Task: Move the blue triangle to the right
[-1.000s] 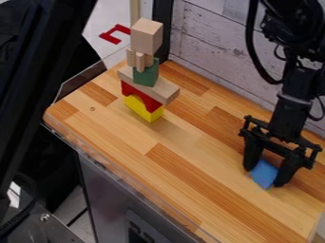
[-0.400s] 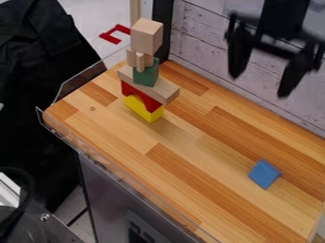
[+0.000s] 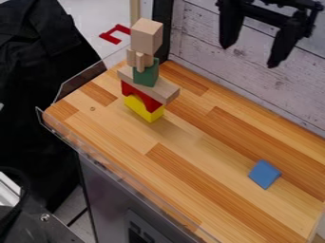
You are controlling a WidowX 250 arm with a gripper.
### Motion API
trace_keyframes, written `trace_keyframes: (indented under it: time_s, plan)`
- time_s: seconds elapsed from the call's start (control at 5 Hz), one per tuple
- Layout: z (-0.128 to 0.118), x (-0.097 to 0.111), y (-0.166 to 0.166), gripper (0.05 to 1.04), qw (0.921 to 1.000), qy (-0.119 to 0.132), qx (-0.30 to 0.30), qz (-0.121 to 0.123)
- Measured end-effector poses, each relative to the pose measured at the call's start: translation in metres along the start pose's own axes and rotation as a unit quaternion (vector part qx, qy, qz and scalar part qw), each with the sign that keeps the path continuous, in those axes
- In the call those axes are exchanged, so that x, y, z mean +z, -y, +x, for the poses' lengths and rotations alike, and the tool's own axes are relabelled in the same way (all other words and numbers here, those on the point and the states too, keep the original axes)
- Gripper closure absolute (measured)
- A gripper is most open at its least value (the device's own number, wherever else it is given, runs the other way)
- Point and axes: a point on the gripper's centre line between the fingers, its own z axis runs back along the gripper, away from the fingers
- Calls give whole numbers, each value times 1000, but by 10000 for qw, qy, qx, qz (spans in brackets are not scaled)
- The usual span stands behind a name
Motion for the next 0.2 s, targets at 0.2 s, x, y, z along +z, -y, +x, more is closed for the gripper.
trace_keyframes:
  time_s: [0.2]
  plan:
    - [2, 5, -18, 84, 9995, -62, 303, 103]
